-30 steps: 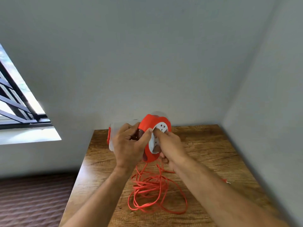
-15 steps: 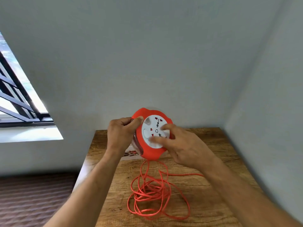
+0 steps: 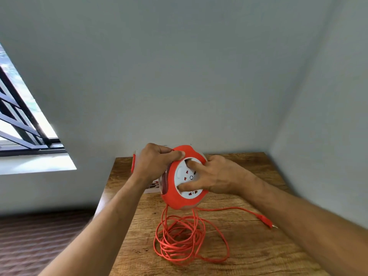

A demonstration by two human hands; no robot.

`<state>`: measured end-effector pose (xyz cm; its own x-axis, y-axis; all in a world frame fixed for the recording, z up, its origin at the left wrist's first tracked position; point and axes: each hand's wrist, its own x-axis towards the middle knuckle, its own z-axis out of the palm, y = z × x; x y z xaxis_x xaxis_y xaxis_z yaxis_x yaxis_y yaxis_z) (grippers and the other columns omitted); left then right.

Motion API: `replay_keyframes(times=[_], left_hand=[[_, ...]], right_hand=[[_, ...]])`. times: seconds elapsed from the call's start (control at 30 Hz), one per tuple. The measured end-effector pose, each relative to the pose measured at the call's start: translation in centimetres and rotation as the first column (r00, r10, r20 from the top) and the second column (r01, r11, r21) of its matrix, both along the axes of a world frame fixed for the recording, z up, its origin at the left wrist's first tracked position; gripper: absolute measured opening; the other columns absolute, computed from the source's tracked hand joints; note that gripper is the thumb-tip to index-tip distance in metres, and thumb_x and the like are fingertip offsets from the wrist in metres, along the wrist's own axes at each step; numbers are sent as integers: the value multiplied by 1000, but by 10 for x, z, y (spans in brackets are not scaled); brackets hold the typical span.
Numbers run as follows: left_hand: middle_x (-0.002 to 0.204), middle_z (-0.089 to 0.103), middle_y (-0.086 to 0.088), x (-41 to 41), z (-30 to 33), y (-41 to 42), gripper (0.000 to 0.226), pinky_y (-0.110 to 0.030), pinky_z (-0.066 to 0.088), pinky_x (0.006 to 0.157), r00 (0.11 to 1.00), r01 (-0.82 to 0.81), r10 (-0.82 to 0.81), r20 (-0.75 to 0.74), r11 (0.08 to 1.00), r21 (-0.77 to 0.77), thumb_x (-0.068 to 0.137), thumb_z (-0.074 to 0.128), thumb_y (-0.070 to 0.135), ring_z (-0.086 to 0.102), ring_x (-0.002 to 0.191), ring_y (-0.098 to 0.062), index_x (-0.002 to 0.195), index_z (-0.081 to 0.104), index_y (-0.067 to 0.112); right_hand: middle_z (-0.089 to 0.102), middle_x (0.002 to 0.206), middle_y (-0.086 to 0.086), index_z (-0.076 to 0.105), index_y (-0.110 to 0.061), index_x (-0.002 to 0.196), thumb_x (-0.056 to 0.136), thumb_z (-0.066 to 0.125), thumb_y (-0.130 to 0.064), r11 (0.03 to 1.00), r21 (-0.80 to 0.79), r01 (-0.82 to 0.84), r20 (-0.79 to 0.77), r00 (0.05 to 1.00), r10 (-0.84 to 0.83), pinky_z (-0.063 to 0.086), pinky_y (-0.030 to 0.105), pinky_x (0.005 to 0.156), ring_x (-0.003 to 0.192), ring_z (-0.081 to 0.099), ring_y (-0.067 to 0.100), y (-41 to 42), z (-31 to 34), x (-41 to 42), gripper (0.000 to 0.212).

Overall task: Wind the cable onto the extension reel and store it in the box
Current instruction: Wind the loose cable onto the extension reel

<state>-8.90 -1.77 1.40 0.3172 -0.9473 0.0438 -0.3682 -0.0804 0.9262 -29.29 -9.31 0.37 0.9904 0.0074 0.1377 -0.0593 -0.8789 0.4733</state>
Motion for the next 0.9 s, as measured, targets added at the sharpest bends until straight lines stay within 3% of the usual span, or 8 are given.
replay_keyframes(times=[0.1,0.17,0.23,0.33,0.47,0.57,0.7,0.9], left_hand=[[64,75,2,-6,-3,3,33,-45,64,67,988,-148,151,11,980,-136,80,78,48,74,60,-21,64,80,19],[56,62,5,-12,-7,5,43,-41,53,59,968,-241,250,12,944,-224,73,73,54,61,51,-16,56,69,15],[51,49,8,-20,-12,8,43,-37,43,55,949,-298,316,6,899,-321,73,74,46,46,48,-9,55,58,11],[54,40,10,-32,-22,18,40,-27,37,50,945,-262,323,49,840,-475,77,79,32,37,48,-6,49,50,27],[58,43,7,-31,-26,24,46,-19,37,49,948,-204,302,101,820,-534,79,84,25,42,49,-5,53,48,40],[55,47,-1,-12,-24,17,44,-33,41,54,949,-314,307,-78,877,-363,81,83,21,45,52,-12,52,55,4],[64,61,-27,-7,-19,15,43,-40,47,54,960,-281,263,-100,914,-291,84,81,28,54,54,-25,64,64,-7],[72,72,-31,-8,-13,15,38,-46,55,53,976,-215,203,-75,948,-234,88,79,27,69,67,-49,75,75,-8]], right_hand=[[68,104,6,39,-45,136,84,60,-48,937,195,291,196,924,-328,46,28,48,61,64,26,11,0,6,56],[70,101,-2,38,-47,134,79,59,-54,696,562,446,240,718,-653,47,28,61,80,68,24,30,1,17,59],[66,106,-4,40,-45,128,78,70,-47,297,923,244,144,496,-856,51,25,61,86,67,20,45,-2,30,58],[64,114,-2,43,-36,129,84,73,-45,-194,955,-224,-120,309,-943,45,20,46,73,63,12,60,-5,47,55],[71,96,8,45,-32,131,93,67,-38,-452,725,-520,-304,348,-887,31,20,34,36,41,8,69,-1,46,45],[74,94,2,47,-36,134,97,61,-32,-40,995,-86,-1,405,-914,47,26,39,43,58,10,68,-4,25,40],[68,110,-1,57,-33,128,88,68,-23,769,587,253,437,700,-565,60,36,70,86,69,19,52,-9,-1,42],[50,139,16,46,-42,138,82,62,-44,876,337,347,219,876,-431,49,46,90,120,55,32,39,-5,-1,58]])
